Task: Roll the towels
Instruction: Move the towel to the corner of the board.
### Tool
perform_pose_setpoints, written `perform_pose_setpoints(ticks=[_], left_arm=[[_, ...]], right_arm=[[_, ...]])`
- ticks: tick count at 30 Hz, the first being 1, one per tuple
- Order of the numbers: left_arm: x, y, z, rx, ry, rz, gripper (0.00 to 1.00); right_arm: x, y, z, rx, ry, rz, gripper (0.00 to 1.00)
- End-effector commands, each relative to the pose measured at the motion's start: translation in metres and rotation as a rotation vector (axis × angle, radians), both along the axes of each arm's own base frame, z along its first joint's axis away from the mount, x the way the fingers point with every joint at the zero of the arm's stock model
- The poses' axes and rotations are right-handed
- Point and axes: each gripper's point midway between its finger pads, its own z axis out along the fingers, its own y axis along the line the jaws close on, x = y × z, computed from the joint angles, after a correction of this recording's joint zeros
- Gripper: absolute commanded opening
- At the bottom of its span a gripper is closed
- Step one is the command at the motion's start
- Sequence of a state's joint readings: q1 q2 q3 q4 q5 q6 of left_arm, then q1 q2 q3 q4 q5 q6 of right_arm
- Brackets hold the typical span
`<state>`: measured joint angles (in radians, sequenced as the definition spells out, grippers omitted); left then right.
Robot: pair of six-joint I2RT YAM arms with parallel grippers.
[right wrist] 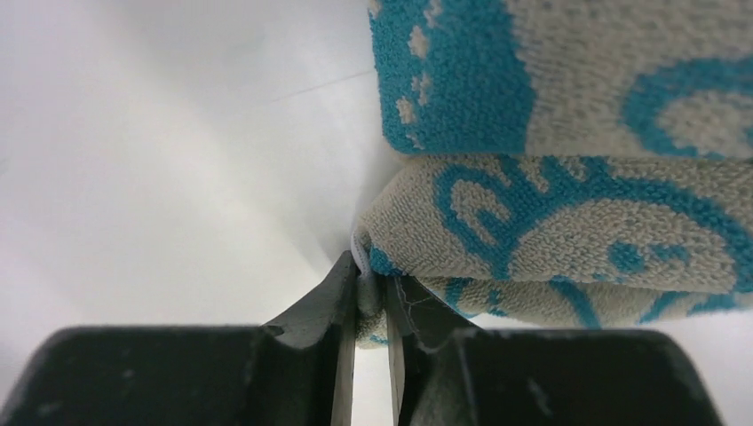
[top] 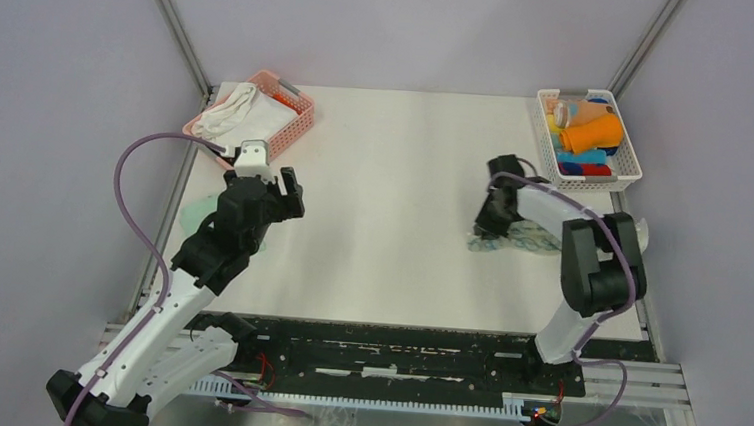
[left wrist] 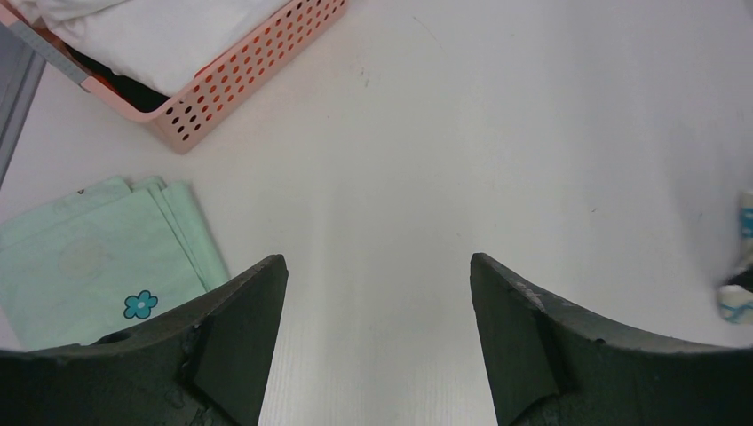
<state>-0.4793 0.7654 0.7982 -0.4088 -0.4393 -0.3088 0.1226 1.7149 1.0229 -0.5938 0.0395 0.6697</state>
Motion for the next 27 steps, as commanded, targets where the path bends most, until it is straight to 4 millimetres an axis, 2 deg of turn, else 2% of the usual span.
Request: perform_pose_setpoints(ticks=[1, 4, 7, 8, 10, 12, 14, 20, 22, 25, 27], left_arm=[[0.005, -0.016, 0.011, -0.013, -0.033, -0.079, 0.82], [0.004, -0.025, 0.008, -0.038, 0.000, -0.114, 0.82], [0.002, -0.035, 0.001, -0.073, 0.046, -0.145, 0.82], [0.002, -0.038, -0.002, -0.089, 0.063, -0.152, 0.82], [0.001, -0.045, -0.011, -0.127, 0.100, -0.164, 0.82], [0.001, -0.053, -0.019, -0.169, 0.131, -0.175, 0.82], [0.004, -0.059, -0.029, -0.196, 0.164, -0.172, 0.82], [0.026, -0.054, -0.067, -0.151, 0.305, -0.092, 0.82], [0.036, -0.047, -0.080, -0.135, 0.364, -0.069, 0.82], [0.049, -0.037, -0.098, -0.119, 0.455, -0.062, 0.80], [0.057, -0.028, -0.112, -0.110, 0.508, -0.058, 0.79]], right_arm=[[0.016, 0.151, 0.012, 0.229, -0.095, 0.162, 0.23], [0.014, 0.247, 0.040, 0.302, -0.148, 0.361, 0.29], [0.001, 0.321, 0.082, 0.386, -0.212, 0.566, 0.43], [-0.003, 0.334, 0.096, 0.408, -0.235, 0.613, 0.48], [-0.006, 0.340, 0.117, 0.424, -0.281, 0.678, 0.55], [-0.001, 0.324, 0.128, 0.395, -0.316, 0.708, 0.60], [0.006, 0.294, 0.129, 0.344, -0.335, 0.725, 0.63], [0.042, 0.162, 0.113, 0.213, -0.338, 0.626, 0.65], [0.055, 0.125, 0.108, 0.142, -0.345, 0.613, 0.66], [0.073, 0.096, 0.103, 0.070, -0.339, 0.629, 0.66], [0.087, 0.088, 0.098, 0.053, -0.330, 0.643, 0.65]])
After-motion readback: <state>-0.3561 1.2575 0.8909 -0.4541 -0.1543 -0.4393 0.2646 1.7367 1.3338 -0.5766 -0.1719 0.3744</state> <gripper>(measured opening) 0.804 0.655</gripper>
